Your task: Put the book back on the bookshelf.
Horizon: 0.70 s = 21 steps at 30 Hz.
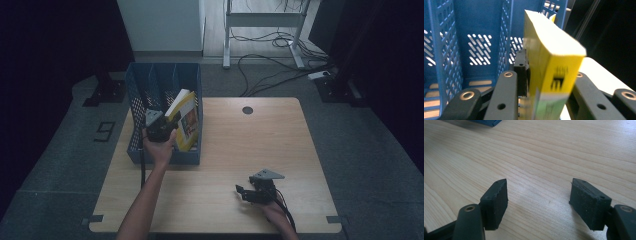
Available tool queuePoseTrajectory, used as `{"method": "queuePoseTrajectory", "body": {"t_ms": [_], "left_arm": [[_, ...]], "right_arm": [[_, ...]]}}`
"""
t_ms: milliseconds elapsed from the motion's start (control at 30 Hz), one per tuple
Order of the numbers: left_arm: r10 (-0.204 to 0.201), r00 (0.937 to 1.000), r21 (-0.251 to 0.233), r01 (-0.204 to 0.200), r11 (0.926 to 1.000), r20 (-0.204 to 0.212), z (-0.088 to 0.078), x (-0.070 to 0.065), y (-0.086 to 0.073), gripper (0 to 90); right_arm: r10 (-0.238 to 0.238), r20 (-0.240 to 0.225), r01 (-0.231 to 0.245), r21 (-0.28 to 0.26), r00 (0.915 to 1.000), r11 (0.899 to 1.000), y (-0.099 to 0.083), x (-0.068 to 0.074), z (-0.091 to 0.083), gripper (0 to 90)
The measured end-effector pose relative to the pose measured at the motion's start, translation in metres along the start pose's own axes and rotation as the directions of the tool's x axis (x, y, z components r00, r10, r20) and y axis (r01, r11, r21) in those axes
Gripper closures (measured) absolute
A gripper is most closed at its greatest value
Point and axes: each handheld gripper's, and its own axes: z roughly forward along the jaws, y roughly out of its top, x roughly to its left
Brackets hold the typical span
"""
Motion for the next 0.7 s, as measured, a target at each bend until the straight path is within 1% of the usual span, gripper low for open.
{"method": "queuePoseTrajectory", "body": {"t_ms": [67, 167, 200, 567, 600, 633, 667, 700], "left_arm": [[0.0, 1.0, 0.001, 0.0, 1.0, 0.008, -0.002, -0.002, 0.002, 70.1], [0.015, 0.9998, 0.014, -0.015, 0.9998, 0.012, -0.003, -0.005, 0.005, 69.2], [0.022, 0.9997, 0.026, -0.022, 0.9994, 0.012, -0.003, -0.007, 0.006, 69.3], [0.028, 0.9995, 0.056, -0.028, 0.998, 0.012, -0.002, -0.012, 0.009, 69.3], [0.033, 0.9994, 0.06, -0.034, 0.9976, 0.007, -0.002, -0.013, 0.01, 69.6], [0.061, 0.9981, 0.07, -0.06, 0.9958, -0.011, -0.002, -0.014, 0.011, 72.0], [0.061, 0.9981, 0.07, -0.06, 0.9958, -0.011, -0.002, -0.014, 0.011, 73.1], [0.074, 0.9971, 0.072, -0.072, 0.9948, -0.017, -0.002, -0.015, 0.011, 73.1]], "right_arm": [[-0.001, 0.0, 0.001, 0.0, 1.0, 1.0, 0.0, 0.0, 0.0, 29.8], [-0.001, 0.0, 0.001, 0.0, 1.0, 1.0, 0.0, 0.0, 0.0, 29.8], [0.0, 0.0, 0.0, 0.0, 1.0, 1.0, 0.0, 0.0, 0.0, 29.8], [-0.002, 0.0, 0.002, 0.0, 1.0, 1.0, 0.0, 0.0, 0.0, 29.8], [-0.002, 0.0, 0.002, 0.001, 1.0, 1.0, 0.0, 0.0, 0.0, 29.8], [-0.003, 0.001, 0.003, 0.0, 1.0, 1.0, 0.0, 0.0, 0.0, 29.8], [-0.003, 0.001, 0.003, 0.0, 1.0, 1.0, 0.0, 0.0, 0.0, 29.8], [-0.004, 0.002, 0.004, 0.0, 1.0, 1.0, 0.0, 0.0, 0.0, 29.8]]}}
